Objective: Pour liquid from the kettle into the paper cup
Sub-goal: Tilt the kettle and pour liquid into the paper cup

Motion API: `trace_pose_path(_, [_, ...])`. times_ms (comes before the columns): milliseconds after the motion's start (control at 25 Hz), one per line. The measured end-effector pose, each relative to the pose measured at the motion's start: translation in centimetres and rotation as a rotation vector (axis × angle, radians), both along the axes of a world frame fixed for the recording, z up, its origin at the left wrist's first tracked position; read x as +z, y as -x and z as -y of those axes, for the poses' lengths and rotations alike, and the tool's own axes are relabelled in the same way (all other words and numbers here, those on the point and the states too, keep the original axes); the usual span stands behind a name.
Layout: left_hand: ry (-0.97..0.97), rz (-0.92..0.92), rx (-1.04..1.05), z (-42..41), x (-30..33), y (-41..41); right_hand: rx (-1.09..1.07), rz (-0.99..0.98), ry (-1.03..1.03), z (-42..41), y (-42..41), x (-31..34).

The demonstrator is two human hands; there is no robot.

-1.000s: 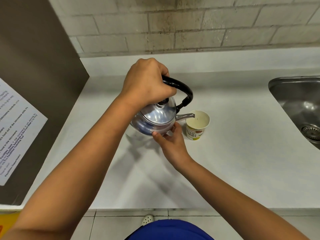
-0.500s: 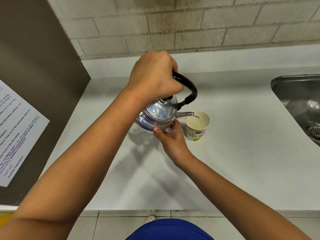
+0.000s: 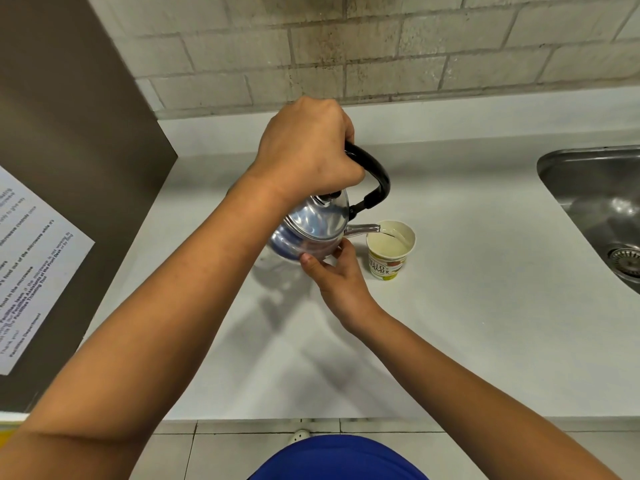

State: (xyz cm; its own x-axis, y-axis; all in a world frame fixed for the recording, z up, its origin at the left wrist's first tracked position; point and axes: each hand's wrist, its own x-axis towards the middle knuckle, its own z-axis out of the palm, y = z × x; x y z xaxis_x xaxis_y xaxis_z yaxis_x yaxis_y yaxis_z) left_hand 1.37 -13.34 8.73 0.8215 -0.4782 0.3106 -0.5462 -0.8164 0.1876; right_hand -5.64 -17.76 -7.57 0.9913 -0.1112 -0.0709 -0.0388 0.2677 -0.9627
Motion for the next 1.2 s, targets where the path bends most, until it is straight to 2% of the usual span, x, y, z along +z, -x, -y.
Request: trace_pose_path(1200, [-0.058, 0.029, -0.005, -0.43, 0.35, 0.39, 0.031, -0.031, 0.051, -0.96, 0.19, 0.60])
